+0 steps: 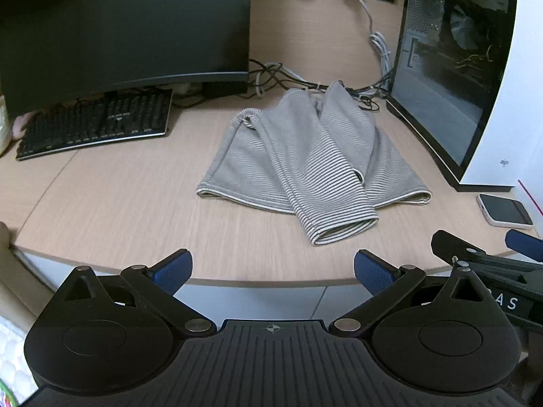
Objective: Fold clothes
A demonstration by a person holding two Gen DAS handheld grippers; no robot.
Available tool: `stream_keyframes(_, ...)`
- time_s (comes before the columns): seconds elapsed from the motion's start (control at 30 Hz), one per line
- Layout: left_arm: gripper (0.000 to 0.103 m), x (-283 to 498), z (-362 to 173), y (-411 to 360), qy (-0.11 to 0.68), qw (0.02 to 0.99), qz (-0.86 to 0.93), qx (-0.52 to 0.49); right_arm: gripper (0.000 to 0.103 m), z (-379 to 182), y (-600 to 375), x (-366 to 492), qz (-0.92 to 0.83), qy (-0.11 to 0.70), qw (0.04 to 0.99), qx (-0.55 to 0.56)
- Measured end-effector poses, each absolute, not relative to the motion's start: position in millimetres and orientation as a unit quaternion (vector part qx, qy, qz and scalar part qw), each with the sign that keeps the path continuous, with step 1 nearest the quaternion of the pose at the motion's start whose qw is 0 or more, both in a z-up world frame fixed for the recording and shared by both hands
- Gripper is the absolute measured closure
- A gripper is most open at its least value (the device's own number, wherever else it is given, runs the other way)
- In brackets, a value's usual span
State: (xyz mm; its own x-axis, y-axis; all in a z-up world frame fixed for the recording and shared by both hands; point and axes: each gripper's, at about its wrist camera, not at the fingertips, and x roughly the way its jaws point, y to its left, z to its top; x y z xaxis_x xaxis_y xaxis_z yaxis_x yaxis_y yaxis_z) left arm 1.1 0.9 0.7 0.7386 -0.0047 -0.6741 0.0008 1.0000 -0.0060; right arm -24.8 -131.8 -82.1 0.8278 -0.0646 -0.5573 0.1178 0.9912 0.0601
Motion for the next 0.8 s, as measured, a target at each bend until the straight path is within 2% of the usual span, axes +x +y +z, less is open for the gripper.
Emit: stream_keyframes(0.8, 0.000, 5.3, 2.4, 8.9, 0.375, 0.927, 0.018, -0.012, 0.000, -77.0, -122.3, -21.3, -0.038, 0.284, 0.957, 0.048)
